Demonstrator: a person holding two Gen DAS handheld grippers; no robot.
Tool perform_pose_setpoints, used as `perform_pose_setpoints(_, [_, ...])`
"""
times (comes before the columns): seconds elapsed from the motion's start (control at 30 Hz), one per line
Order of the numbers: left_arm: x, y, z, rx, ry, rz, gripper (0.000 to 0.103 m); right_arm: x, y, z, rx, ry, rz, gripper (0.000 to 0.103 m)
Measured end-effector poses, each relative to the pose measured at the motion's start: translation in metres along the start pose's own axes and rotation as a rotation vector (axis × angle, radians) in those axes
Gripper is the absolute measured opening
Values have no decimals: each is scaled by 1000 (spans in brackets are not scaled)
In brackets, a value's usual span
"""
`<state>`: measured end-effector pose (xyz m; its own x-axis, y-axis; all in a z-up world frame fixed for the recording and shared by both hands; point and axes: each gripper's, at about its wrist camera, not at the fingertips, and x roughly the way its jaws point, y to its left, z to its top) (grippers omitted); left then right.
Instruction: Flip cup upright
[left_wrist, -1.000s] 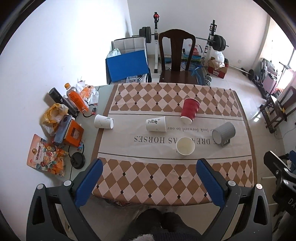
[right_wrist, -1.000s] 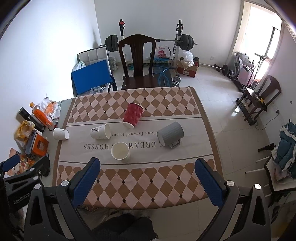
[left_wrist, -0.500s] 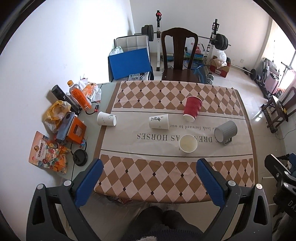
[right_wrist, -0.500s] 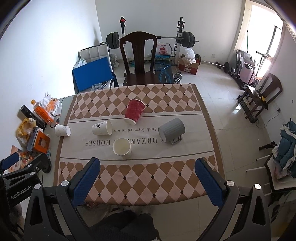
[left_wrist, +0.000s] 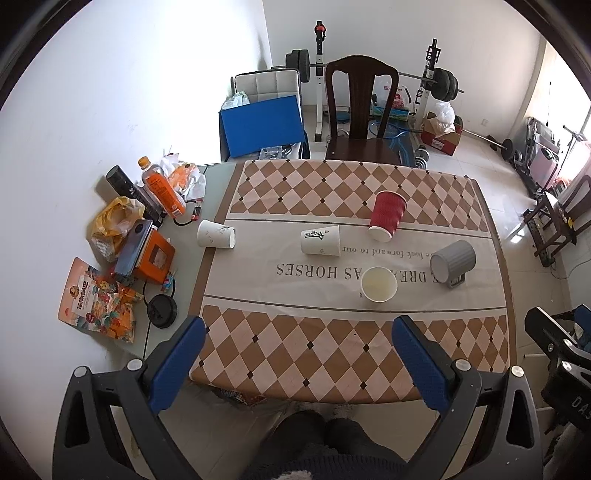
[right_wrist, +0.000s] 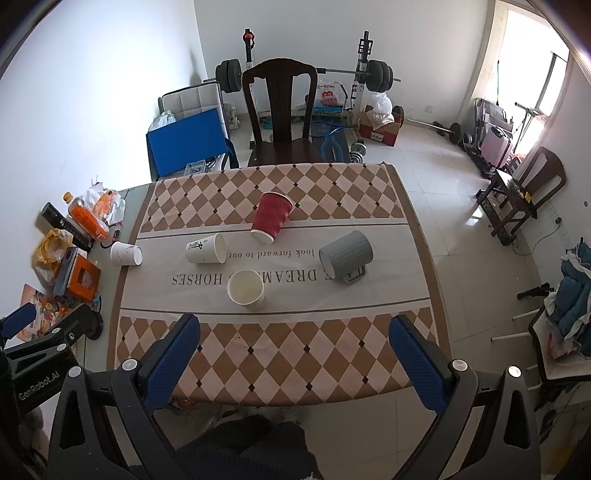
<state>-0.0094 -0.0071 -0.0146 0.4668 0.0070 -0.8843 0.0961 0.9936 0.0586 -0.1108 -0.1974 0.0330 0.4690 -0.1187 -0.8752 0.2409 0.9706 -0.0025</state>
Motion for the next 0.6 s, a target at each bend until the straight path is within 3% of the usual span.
perform_pose_setpoints(0.6, [0, 3, -2, 0, -2, -4, 103, -2, 0, -3, -15, -8, 3, 103])
